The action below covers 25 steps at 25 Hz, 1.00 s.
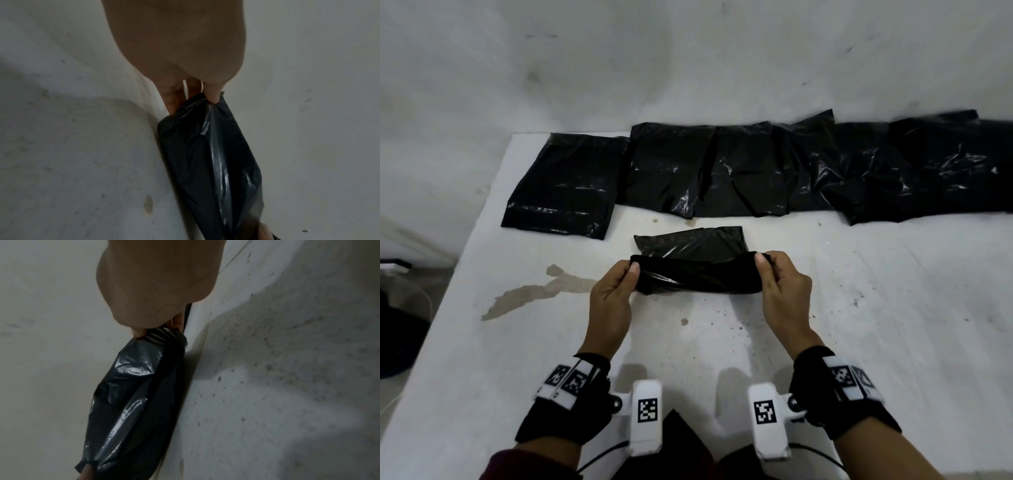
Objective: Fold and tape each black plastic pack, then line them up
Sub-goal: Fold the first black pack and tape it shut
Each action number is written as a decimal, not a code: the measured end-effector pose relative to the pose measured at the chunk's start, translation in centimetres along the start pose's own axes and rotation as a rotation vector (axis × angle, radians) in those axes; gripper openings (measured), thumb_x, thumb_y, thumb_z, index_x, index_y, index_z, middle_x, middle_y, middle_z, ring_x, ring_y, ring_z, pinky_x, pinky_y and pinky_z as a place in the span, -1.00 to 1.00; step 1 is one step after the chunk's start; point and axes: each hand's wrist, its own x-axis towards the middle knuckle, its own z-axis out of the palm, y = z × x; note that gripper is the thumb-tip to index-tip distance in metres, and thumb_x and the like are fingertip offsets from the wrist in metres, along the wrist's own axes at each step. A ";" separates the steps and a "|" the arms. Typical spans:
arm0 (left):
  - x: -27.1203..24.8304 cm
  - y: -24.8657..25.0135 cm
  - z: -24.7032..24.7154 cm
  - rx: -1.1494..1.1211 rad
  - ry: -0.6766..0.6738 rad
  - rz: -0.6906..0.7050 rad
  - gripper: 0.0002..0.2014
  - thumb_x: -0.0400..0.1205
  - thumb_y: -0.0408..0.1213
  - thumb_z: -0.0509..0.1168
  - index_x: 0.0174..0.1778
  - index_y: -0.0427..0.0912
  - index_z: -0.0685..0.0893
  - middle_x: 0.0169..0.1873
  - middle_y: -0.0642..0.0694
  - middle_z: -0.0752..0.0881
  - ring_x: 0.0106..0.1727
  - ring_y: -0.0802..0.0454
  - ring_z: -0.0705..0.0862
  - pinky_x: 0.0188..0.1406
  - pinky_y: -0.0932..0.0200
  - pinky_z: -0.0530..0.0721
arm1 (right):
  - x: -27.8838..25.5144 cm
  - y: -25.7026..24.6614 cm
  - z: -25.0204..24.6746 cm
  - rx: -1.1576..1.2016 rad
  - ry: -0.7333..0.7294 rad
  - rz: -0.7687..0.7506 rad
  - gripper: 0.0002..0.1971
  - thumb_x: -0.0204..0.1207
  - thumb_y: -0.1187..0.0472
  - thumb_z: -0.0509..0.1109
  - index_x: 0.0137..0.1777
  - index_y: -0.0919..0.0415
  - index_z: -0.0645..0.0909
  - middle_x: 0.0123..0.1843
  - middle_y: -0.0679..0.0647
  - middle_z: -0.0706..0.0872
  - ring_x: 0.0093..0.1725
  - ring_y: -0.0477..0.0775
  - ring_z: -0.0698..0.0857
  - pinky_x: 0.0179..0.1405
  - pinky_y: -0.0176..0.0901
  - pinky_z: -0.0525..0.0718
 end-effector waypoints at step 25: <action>-0.6 -1.5 2.0 0.127 0.355 -0.172 -0.70 0.65 -0.33 0.21 -0.32 -0.47 0.56 -0.46 -0.12 0.50 -0.35 0.05 0.44 -0.27 0.08 0.47 | 0.1 1.2 2.3 -0.111 0.048 0.017 -0.78 0.60 0.22 0.35 -0.21 0.36 0.63 -0.50 0.08 0.57 -0.50 0.04 0.49 -0.50 -0.35 0.39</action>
